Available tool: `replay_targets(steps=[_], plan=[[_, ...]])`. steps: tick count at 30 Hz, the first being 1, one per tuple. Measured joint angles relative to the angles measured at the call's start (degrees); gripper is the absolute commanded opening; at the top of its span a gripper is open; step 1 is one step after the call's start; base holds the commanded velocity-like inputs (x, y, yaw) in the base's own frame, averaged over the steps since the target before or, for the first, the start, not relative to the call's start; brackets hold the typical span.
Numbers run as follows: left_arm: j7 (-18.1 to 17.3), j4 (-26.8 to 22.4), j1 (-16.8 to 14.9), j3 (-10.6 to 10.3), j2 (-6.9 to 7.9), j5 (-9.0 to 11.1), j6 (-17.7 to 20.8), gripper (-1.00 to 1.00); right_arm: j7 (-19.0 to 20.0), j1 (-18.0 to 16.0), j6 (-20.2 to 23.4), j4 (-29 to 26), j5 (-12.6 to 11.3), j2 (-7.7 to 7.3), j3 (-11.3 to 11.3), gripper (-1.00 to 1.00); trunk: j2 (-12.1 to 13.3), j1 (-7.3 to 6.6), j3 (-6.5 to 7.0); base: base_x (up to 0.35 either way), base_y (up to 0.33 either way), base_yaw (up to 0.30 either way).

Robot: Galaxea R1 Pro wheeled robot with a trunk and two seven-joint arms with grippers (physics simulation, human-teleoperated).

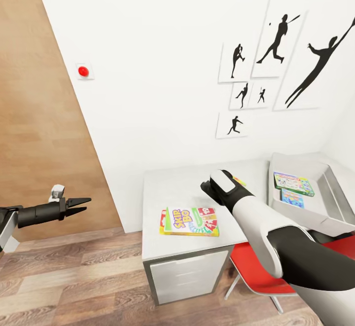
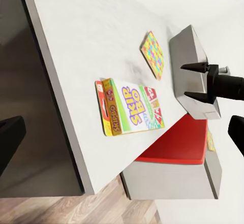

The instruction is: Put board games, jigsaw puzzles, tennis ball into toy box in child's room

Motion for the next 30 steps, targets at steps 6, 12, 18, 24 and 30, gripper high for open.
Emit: replay_targets(steps=[6,12,18,24,30], plan=[[0.0,0.0,0.0,0.0,-0.01,0.0,0.0,1.0,0.0,0.0,-1.0,-0.1,0.1,-0.06,0.0,1.0,-2.4,1.32,-1.08,0.0,0.0,0.0],[0.0,0.0,0.0,0.0,0.04,0.0,0.0,1.0,-0.1,0.0,-3.5,0.2,0.0,-0.01,0.5,1.0,-4.8,2.64,-2.16,0.0,0.0,0.0],[0.0,0.0,0.0,0.0,0.01,0.0,0.0,1.0,0.0,0.0,-3.8,0.3,0.0,0.01,0.6,1.0,-7.2,3.96,-3.24,0.0,0.0,0.0],[0.0,0.0,0.0,0.0,0.05,0.0,0.0,1.0,0.0,0.0,-3.9,0.3,0.0,-0.02,0.6,1.0,-9.6,5.28,-4.32,0.0,0.0,0.0],[0.0,0.0,0.0,0.0,0.05,0.0,0.1,1.0,-0.1,0.0,-4.1,0.4,0.0,-0.06,0.3,1.0,-12.1,6.6,-5.4,0.0,0.0,0.0]])
